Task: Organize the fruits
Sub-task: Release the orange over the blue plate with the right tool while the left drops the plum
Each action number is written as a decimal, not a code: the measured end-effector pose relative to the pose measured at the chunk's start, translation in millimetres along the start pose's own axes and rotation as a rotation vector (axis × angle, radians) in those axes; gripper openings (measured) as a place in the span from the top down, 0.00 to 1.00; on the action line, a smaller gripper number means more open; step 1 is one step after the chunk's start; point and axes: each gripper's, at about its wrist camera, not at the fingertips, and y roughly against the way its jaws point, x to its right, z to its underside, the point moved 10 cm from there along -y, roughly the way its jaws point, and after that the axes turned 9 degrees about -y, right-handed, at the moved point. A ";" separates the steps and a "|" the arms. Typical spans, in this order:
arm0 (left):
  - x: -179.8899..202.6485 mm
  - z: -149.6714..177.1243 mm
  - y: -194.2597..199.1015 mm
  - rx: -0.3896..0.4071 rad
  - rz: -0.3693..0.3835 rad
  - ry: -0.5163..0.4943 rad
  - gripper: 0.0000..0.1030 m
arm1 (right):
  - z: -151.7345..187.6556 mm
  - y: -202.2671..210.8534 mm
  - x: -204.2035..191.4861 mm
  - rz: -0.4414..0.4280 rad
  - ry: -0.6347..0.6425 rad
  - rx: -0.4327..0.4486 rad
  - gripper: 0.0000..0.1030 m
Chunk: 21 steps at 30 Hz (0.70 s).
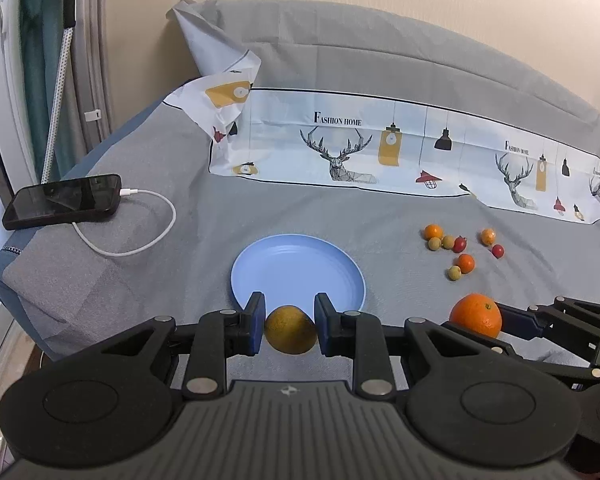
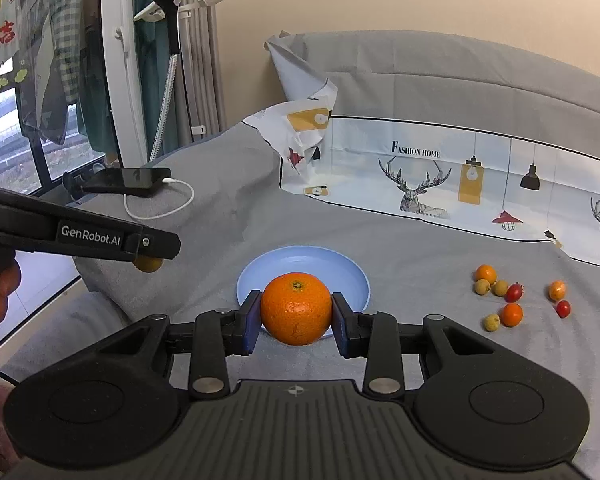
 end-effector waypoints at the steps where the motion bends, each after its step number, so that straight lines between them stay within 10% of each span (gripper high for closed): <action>1: -0.5 0.1 -0.4 0.000 0.000 0.002 0.72 | 0.4 -0.7 0.0 0.001 0.002 -0.001 0.63; 21: -6.9 -3.2 -11.7 -0.016 0.008 0.029 0.72 | 2.0 -14.9 -0.1 0.010 0.009 -0.036 0.63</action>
